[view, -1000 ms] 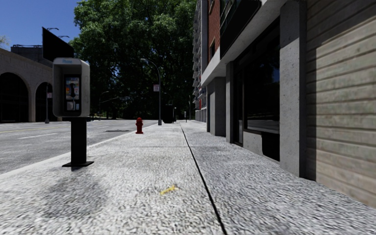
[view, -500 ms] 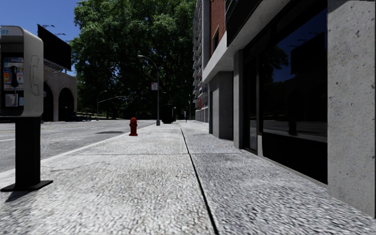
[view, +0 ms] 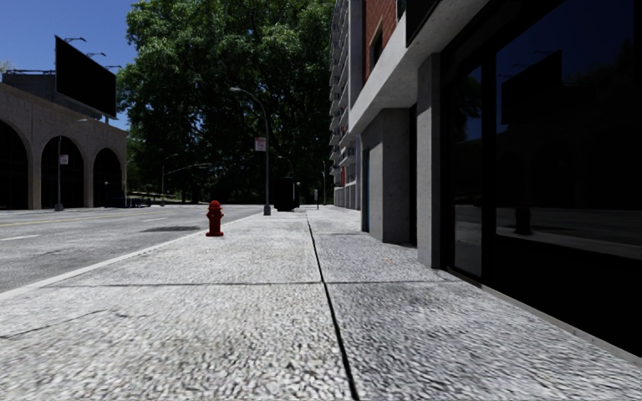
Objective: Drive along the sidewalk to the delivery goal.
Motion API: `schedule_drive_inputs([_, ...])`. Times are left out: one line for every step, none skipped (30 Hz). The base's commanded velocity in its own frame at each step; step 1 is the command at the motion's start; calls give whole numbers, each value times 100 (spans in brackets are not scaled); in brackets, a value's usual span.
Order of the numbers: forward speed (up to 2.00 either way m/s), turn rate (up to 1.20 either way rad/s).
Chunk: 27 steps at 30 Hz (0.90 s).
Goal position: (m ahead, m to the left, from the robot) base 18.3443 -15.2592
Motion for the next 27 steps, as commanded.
schedule_drive_inputs([200,0])
schedule_drive_inputs([200,0])
schedule_drive_inputs([200,0])
schedule_drive_inputs([200,0])
schedule_drive_inputs([200,0])
schedule_drive_inputs([200,0])
schedule_drive_inputs([200,0])
schedule_drive_inputs([200,0])
schedule_drive_inputs([200,0])
schedule_drive_inputs([200,0])
schedule_drive_inputs([200,0])
schedule_drive_inputs([200,0])
schedule_drive_inputs([200,0])
schedule_drive_inputs([200,0])
schedule_drive_inputs([200,0])
schedule_drive_inputs([200,0])
schedule_drive_inputs([200,0])
schedule_drive_inputs([200,0])
schedule_drive_inputs([200,0])
schedule_drive_inputs([200,0])
schedule_drive_inputs([200,0])
schedule_drive_inputs([200,0])
schedule_drive_inputs([200,0])
schedule_drive_inputs([200,0])
schedule_drive_inputs([200,0])
schedule_drive_inputs([200,0])
schedule_drive_inputs([200,0])
